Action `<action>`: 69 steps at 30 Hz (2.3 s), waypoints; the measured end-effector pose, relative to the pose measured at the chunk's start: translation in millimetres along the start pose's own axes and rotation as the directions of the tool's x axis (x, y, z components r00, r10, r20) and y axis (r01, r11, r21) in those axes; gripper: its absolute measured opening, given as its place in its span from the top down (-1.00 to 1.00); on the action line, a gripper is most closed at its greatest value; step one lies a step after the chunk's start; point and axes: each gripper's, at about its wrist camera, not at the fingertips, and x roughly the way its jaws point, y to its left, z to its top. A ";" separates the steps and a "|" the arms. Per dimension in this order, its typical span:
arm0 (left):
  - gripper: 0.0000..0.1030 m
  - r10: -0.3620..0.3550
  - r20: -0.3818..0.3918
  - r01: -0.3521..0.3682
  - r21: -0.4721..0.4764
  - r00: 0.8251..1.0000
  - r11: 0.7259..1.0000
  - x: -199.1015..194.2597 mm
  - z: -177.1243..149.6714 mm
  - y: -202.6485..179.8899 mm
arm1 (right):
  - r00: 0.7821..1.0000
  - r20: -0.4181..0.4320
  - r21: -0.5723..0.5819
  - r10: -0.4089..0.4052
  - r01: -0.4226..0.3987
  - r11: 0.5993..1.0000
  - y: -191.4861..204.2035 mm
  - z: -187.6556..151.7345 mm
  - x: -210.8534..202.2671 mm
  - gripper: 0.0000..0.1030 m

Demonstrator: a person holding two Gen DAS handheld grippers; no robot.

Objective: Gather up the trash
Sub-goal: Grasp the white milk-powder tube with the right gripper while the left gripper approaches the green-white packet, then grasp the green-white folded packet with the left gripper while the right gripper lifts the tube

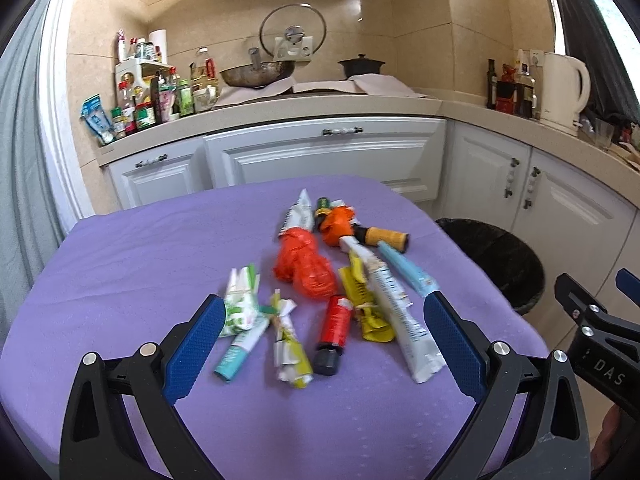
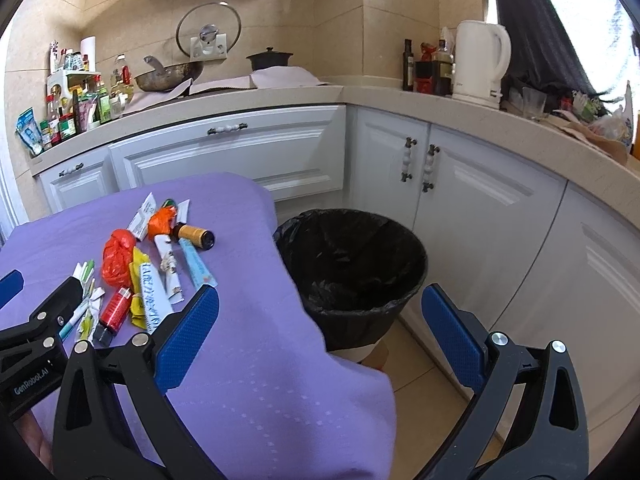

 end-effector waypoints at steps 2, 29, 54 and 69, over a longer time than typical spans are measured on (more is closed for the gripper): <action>-0.87 0.007 -0.015 -0.007 0.006 1.000 1.000 2.2 -1.0 8.5 | 1.000 -0.007 -0.010 0.009 -0.009 1.000 5.8 -1.0 1.4 -0.92; -0.14 0.055 -0.178 -0.068 -0.070 0.982 0.995 35.9 -23.8 88.8 | 0.958 -0.191 -0.148 0.215 -0.245 0.958 98.8 -21.2 45.8 -0.12; -0.14 0.012 -0.278 -0.029 -0.057 0.961 0.998 83.4 -6.3 84.1 | 0.957 -0.194 -0.067 0.214 -0.231 0.971 70.7 0.7 76.2 0.64; 0.27 -0.031 -0.313 0.005 -0.083 0.949 0.997 98.7 -4.7 96.8 | 0.955 -0.203 -0.058 0.214 -0.230 0.972 68.3 7.9 90.6 0.65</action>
